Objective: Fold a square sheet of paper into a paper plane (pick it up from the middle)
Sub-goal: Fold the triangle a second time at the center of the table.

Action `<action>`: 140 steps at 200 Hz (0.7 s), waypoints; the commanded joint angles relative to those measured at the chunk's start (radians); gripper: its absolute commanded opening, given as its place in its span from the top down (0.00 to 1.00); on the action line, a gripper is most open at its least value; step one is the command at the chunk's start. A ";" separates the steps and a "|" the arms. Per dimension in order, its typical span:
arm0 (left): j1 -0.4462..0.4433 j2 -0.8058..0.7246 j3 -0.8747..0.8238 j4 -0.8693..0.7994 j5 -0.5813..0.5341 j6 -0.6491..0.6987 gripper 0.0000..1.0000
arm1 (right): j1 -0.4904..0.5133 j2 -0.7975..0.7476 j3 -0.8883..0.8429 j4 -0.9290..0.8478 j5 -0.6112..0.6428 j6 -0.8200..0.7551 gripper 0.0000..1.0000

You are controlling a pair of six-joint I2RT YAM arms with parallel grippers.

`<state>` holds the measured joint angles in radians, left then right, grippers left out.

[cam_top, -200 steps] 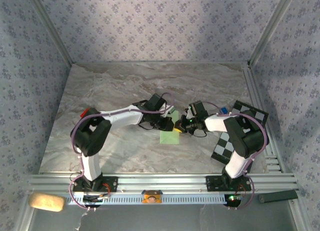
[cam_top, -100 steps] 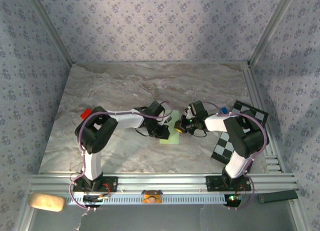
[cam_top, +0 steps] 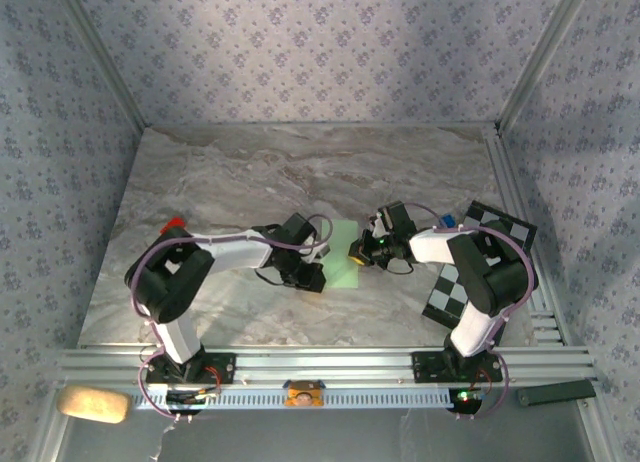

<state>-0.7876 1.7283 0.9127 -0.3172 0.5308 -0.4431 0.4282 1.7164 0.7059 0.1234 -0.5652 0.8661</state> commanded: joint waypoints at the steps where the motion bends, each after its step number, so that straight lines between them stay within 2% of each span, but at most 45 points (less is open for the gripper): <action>1: 0.001 -0.070 0.017 0.056 0.017 -0.006 0.89 | -0.003 0.022 -0.018 -0.089 0.100 -0.016 1.00; 65: 0.031 0.101 0.191 0.033 -0.039 -0.003 0.93 | 0.000 0.023 -0.012 -0.085 0.095 -0.013 1.00; 140: 0.029 0.154 0.115 0.039 -0.076 -0.005 0.98 | 0.004 -0.001 0.027 -0.066 0.055 -0.027 1.00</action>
<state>-0.7574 1.8759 1.0630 -0.2646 0.4709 -0.4461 0.4305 1.7157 0.7124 0.1196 -0.5617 0.8658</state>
